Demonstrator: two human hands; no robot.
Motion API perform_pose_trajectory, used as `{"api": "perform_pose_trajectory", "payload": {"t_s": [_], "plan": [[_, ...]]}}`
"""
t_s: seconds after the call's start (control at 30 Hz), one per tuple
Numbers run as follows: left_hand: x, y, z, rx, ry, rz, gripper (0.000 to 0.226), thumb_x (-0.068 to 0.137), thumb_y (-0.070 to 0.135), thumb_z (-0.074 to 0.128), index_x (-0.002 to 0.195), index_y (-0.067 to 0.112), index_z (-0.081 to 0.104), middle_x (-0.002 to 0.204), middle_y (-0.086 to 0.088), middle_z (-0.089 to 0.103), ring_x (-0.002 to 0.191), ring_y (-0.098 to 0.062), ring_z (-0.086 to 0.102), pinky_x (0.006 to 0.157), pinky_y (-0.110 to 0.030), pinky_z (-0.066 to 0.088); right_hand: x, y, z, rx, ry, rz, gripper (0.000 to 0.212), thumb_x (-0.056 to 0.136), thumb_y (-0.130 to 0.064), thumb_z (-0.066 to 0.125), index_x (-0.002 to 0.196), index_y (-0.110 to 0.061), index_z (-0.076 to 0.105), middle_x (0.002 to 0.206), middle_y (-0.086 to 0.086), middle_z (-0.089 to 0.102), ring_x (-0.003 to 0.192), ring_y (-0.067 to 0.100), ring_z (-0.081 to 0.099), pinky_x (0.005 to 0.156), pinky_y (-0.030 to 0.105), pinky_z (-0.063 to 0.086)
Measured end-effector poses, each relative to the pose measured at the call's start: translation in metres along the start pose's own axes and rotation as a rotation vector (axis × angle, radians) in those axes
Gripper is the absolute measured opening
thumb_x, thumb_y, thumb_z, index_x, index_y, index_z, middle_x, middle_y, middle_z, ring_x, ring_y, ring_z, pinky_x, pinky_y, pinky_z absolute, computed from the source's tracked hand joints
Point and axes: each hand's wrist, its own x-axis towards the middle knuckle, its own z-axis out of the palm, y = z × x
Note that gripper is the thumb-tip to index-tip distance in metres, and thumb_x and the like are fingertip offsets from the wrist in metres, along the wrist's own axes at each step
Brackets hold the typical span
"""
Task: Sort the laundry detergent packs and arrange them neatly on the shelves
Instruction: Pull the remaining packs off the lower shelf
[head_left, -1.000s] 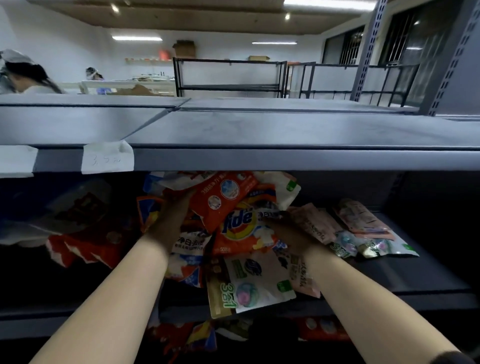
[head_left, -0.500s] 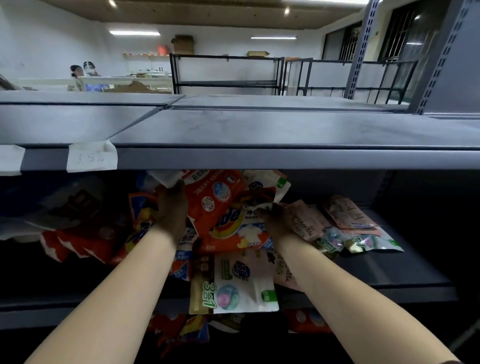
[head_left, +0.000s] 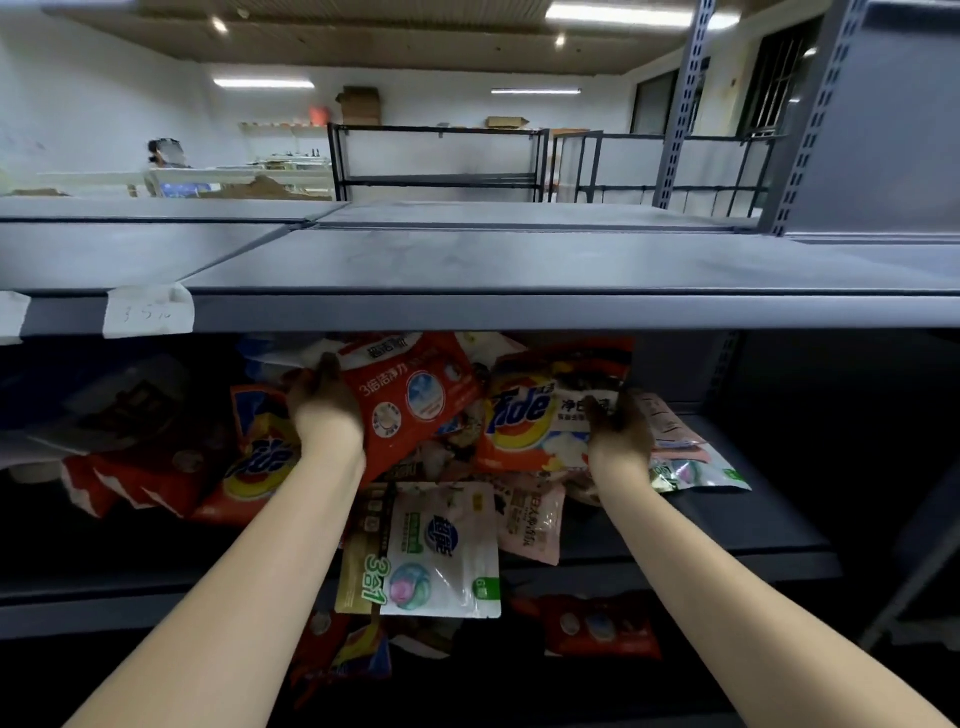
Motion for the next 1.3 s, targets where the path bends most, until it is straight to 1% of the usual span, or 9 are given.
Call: {"api": "perform_pose_trajectory", "payload": {"t_s": [0.1, 0.23, 0.4, 0.47, 0.57, 0.73, 0.9, 1.07, 1.3], "plan": [[-0.015, -0.006, 0.003, -0.079, 0.0, 0.074, 0.042, 0.098, 0.028, 0.049, 0.133, 0.005, 0.045, 0.127, 0.0, 0.051, 0.117, -0.017, 0.048, 0.087, -0.02, 0.035, -0.003, -0.002, -0.027, 0.028, 0.094, -0.037, 0.032, 0.095, -0.026, 0.056, 0.125, -0.014, 0.055, 0.117, 0.006, 0.062, 0.101, 0.026, 0.058, 0.082, 0.037, 0.047], [-0.036, -0.024, 0.005, 0.107, 0.05, 0.148, 0.033, 0.094, 0.046, 0.05, 0.096, 0.013, 0.05, 0.088, 0.001, 0.053, 0.078, -0.018, 0.052, 0.075, -0.028, 0.037, -0.014, 0.0, -0.066, 0.003, 0.234, -0.114, 0.007, 0.094, -0.022, 0.056, 0.1, -0.018, 0.058, 0.089, -0.004, 0.062, 0.087, 0.023, 0.058, 0.067, 0.031, 0.039], [-0.065, -0.028, 0.009, 0.225, -0.107, 0.234, 0.05, 0.097, 0.047, 0.042, 0.083, 0.001, 0.058, 0.083, -0.015, 0.063, 0.082, -0.036, 0.06, 0.075, -0.04, 0.046, -0.043, -0.003, -0.112, -0.047, 0.45, -0.172, 0.03, 0.091, -0.029, 0.06, 0.068, -0.019, 0.045, 0.06, -0.006, 0.045, 0.055, 0.013, 0.041, 0.057, 0.033, 0.033], [-0.085, -0.026, 0.012, 0.277, -0.175, 0.259, 0.053, 0.098, 0.045, 0.041, 0.072, 0.002, 0.055, 0.073, -0.014, 0.061, 0.069, -0.033, 0.059, 0.066, -0.037, 0.044, -0.059, -0.008, -0.129, -0.054, 0.513, -0.17, 0.029, 0.09, -0.029, 0.061, 0.069, -0.017, 0.045, 0.062, -0.003, 0.049, 0.058, 0.015, 0.047, 0.056, 0.033, 0.036], [-0.118, -0.024, 0.015, 0.294, -0.256, 0.305, 0.052, 0.098, 0.042, 0.042, 0.056, 0.012, 0.043, 0.053, 0.001, 0.05, 0.049, -0.014, 0.049, 0.05, -0.026, 0.032, -0.082, -0.015, -0.155, -0.076, 0.613, -0.195, 0.024, 0.091, -0.028, 0.061, 0.073, -0.017, 0.049, 0.07, 0.001, 0.06, 0.064, 0.018, 0.058, 0.06, 0.034, 0.045], [-0.166, -0.037, 0.022, 0.298, -0.447, 0.345, 0.057, 0.097, 0.048, 0.038, 0.074, 0.002, 0.061, 0.069, -0.008, 0.063, 0.06, -0.023, 0.059, 0.061, -0.03, 0.045, -0.119, -0.022, -0.201, -0.094, 0.762, -0.249, 0.016, 0.092, -0.033, 0.06, 0.083, -0.021, 0.052, 0.074, -0.01, 0.065, 0.064, 0.0, 0.064, 0.055, 0.02, 0.048], [-0.217, -0.039, 0.033, 0.201, -0.639, 0.307, 0.046, 0.096, 0.05, 0.039, 0.071, 0.017, 0.059, 0.062, 0.004, 0.063, 0.06, -0.018, 0.065, 0.056, -0.024, 0.043, -0.142, -0.035, -0.253, -0.169, 0.929, -0.327, 0.019, 0.091, -0.029, 0.061, 0.08, -0.016, 0.053, 0.067, -0.011, 0.06, 0.058, -0.012, 0.056, 0.05, 0.005, 0.037], [-0.269, -0.035, 0.056, 0.132, -0.775, 0.262, 0.041, 0.095, 0.051, 0.042, 0.066, 0.025, 0.057, 0.067, 0.0, 0.068, 0.061, -0.017, 0.068, 0.061, -0.033, 0.054, -0.146, -0.042, -0.307, -0.196, 1.045, -0.331, 0.021, 0.091, -0.034, 0.059, 0.081, -0.017, 0.052, 0.071, -0.006, 0.064, 0.065, 0.013, 0.061, 0.06, 0.029, 0.043], [-0.352, -0.038, 0.119, 0.056, -0.842, 0.211, 0.051, 0.095, 0.052, 0.042, 0.064, 0.017, 0.062, 0.063, -0.003, 0.07, 0.061, -0.022, 0.069, 0.067, -0.047, 0.058, -0.122, -0.038, -0.405, -0.231, 1.117, -0.336, 0.021, 0.091, -0.034, 0.058, 0.083, -0.016, 0.052, 0.078, 0.003, 0.065, 0.076, 0.03, 0.062, 0.07, 0.043, 0.05]]}}
